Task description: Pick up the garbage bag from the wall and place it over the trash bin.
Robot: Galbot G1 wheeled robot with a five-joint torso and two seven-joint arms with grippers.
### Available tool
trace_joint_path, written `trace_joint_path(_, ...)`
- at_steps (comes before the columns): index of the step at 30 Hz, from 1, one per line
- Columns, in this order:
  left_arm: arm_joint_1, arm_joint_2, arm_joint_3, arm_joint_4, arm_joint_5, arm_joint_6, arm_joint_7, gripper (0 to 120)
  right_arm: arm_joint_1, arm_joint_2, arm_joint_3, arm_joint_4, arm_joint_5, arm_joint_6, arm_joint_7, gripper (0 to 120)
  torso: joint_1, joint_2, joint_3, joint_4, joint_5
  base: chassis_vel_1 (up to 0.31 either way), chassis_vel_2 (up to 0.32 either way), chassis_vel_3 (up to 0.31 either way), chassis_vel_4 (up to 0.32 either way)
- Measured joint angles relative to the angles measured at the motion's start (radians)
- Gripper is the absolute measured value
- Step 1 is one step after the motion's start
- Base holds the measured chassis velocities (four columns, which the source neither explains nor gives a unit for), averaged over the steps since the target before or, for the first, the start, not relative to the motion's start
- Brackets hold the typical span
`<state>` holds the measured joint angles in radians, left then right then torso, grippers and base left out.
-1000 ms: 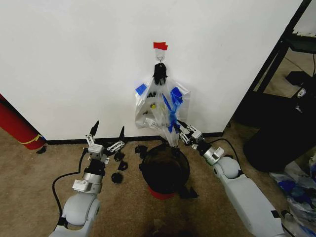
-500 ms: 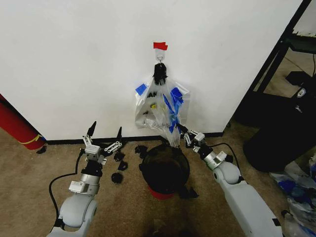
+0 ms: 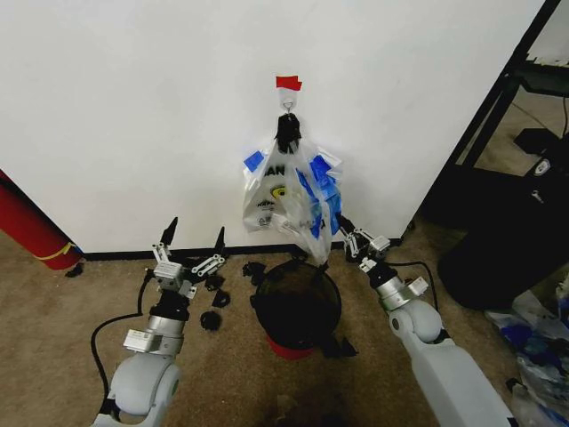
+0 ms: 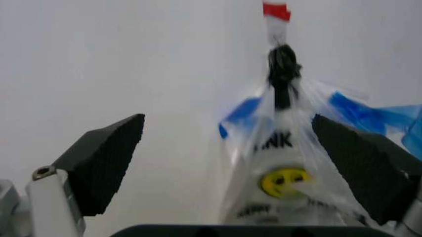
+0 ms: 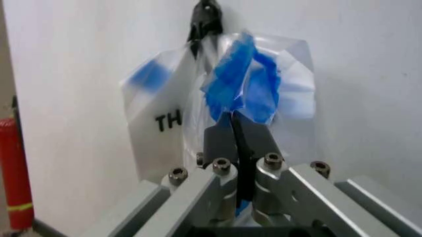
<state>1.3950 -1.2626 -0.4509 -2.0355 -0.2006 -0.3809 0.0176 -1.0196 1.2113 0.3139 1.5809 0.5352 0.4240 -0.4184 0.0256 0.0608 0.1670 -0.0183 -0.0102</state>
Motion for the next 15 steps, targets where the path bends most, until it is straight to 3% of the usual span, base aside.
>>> trace_joint_path(6,0.051,0.072,0.007,-0.056,-0.111,0.020,0.056,100,0.036,-0.048,-0.028,0.013,0.067,-0.023,0.060,0,0.000,0.000,0.000,0.0001,0.0000,0.000,0.000,0.000,0.000)
trace_joint_path(11,0.097,0.089,-0.003,-0.087,-0.081,0.005,0.074,100,0.025,-0.048,-0.025,0.015,0.063,-0.015,0.062,0,0.000,0.000,0.000,0.0004,0.0000,0.000,0.000,0.000,0.000)
trace_joint_path(15,0.074,0.118,0.002,-0.068,-0.015,-0.022,0.085,100,-0.009,0.002,-0.022,0.053,0.082,-0.023,0.091,0,0.000,0.000,0.000,0.0003,0.0001,0.000,0.000,0.000,0.000)
